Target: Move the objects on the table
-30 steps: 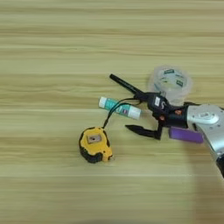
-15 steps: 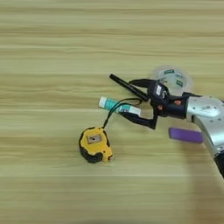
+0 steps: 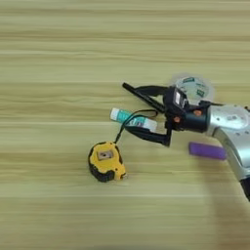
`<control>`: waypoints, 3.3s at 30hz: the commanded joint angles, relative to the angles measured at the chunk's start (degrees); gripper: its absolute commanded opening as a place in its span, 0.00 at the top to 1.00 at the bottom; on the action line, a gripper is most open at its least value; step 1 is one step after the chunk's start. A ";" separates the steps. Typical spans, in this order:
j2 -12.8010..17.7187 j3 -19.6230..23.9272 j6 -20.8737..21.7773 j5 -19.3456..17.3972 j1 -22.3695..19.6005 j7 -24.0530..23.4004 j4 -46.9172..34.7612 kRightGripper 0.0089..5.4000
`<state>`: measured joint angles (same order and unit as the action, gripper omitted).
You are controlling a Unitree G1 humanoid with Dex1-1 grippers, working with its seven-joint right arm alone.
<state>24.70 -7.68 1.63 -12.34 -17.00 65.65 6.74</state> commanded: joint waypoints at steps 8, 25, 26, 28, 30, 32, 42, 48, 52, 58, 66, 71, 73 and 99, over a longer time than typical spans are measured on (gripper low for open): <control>1.89 -4.67 -7.96 -0.34 -4.84 2.79 -11.33 0.00; 4.10 -14.67 -21.60 6.39 -7.27 4.41 -16.40 0.00; 4.07 -15.43 -22.14 7.04 -7.33 4.35 -16.33 0.00; 3.90 -16.52 -22.97 8.01 -7.47 4.19 -16.18 0.00; 3.64 -17.51 -23.34 8.87 -7.49 4.00 -16.15 0.00; 3.00 -18.32 -23.47 9.88 -7.64 3.32 -15.96 0.00; -0.53 -20.14 -21.88 14.37 -9.26 -1.50 -13.42 0.00; -0.85 -20.85 -21.82 15.52 -9.39 -1.78 -12.19 0.00; 0.00 -21.94 -23.28 15.67 -9.30 -0.53 -12.40 0.00; -0.06 -22.52 -24.64 16.18 -9.85 -0.03 -10.35 0.00; -0.53 -22.24 -25.17 16.48 -10.62 0.46 -7.66 0.00; -1.14 -22.03 -24.39 16.20 -10.59 0.44 -6.88 0.08; -1.30 -22.01 -24.28 16.11 -10.45 0.51 -6.69 0.14; -2.39 -9.60 -22.21 11.92 -19.01 -3.35 -7.60 0.17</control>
<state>21.24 -22.00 -23.03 1.35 -28.94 65.18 1.24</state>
